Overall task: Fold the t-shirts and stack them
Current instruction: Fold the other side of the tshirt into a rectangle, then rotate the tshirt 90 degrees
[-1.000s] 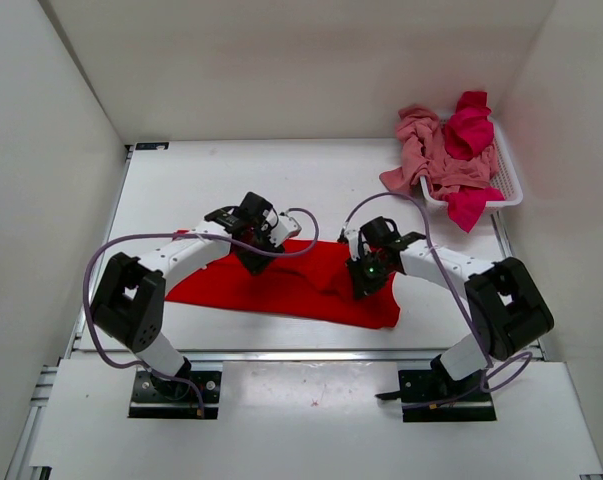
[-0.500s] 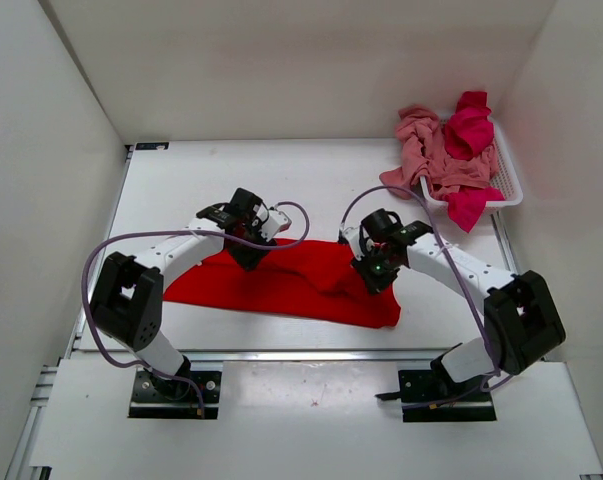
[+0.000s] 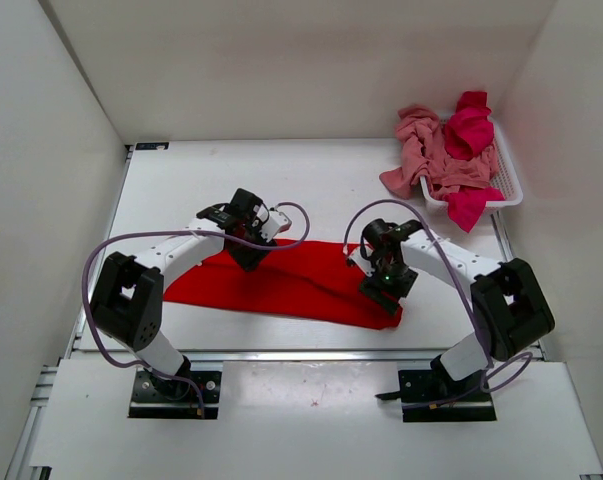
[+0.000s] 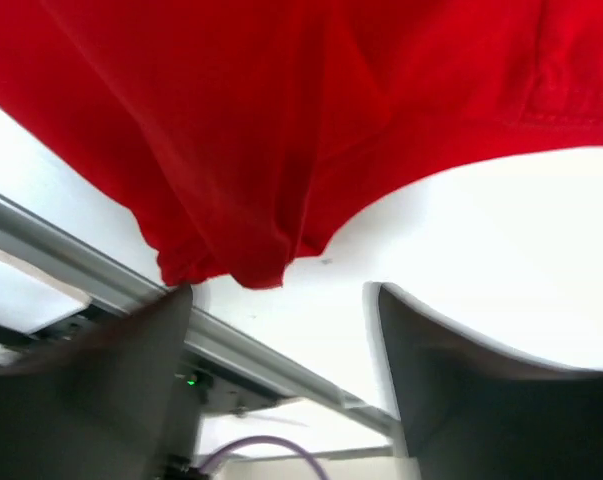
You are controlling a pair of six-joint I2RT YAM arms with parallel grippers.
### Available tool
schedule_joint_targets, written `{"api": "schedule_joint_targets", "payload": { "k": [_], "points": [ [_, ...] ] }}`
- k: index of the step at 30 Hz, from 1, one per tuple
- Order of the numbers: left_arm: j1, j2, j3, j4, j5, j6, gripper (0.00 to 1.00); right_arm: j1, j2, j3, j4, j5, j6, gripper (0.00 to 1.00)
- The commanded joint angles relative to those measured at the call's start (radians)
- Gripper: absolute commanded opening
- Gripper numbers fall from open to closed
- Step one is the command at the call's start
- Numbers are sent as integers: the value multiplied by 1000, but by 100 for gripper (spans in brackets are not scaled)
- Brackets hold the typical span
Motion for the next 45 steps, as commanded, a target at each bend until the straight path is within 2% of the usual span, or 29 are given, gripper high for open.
{"api": "schedule_joint_targets", "payload": {
  "k": [1, 2, 3, 5, 8, 10, 12, 17, 19, 22, 27, 30, 32, 33, 34, 35, 36, 37, 38, 39, 43, 44, 45],
  "points": [
    [-4, -51, -2, 12, 15, 11, 54, 29, -35, 13, 15, 38, -9, 80],
    [-7, -45, -2, 6, 11, 11, 55, 37, -37, 17, 23, 38, -15, 95],
    [-5, -50, 1, 2, 18, 11, 54, 37, -42, 34, 26, 35, -12, 99],
    [-7, -41, 3, 8, 9, 14, 55, 17, -43, 54, 30, 25, 4, 99],
    [13, -41, 12, 11, -5, 7, 55, -90, -77, 89, 89, -43, 51, 98],
    [73, -41, 38, 12, 0, -12, 54, -187, -127, 119, 144, -128, 105, 86],
    [160, -35, 76, 17, 24, -41, 54, -285, -155, 122, 239, -185, 203, 82],
    [439, 43, 188, 55, -49, -133, 56, -266, -37, 105, 337, -128, 373, 80],
    [473, 68, 198, 72, -122, -115, 59, -256, 29, 111, 379, -83, 489, 82],
    [492, 100, 164, 129, -239, -70, 62, -252, 76, 108, 426, -25, 542, 82],
    [576, 159, 113, 166, -278, -62, 64, -293, 178, 117, 434, 34, 547, 80],
    [582, 185, 95, 176, -281, -38, 63, -289, 228, 122, 442, 38, 527, 71],
    [561, 192, 77, 179, -295, -6, 59, -273, 254, 139, 448, 26, 533, 65],
    [552, 194, 52, 184, -295, 2, 58, -272, 271, 160, 448, 20, 527, 56],
    [540, 192, 40, 186, -298, 13, 52, -261, 294, 169, 446, 23, 539, 44],
    [539, 191, 29, 189, -295, 16, 45, -264, 305, 198, 454, 34, 544, 35],
    [539, 183, 9, 186, -293, 28, 34, -264, 328, 230, 452, 25, 559, 21],
    [558, 179, -11, 184, -298, 34, 28, -266, 357, 279, 454, 25, 554, 9],
    [555, 171, -23, 179, -298, 36, 16, -258, 371, 315, 443, 25, 565, 3],
    [564, 157, -46, 170, -296, 34, 9, -246, 408, 379, 451, 23, 564, 0],
    [627, 88, -129, 121, -298, 57, 1, -203, 550, 646, 477, 73, 591, 1],
    [647, 59, -162, 101, -295, 65, 1, -186, 599, 697, 488, 87, 599, 7],
    [654, 22, -178, 78, -293, 72, 2, -172, 616, 781, 492, 87, 593, 26]
  ]
}}
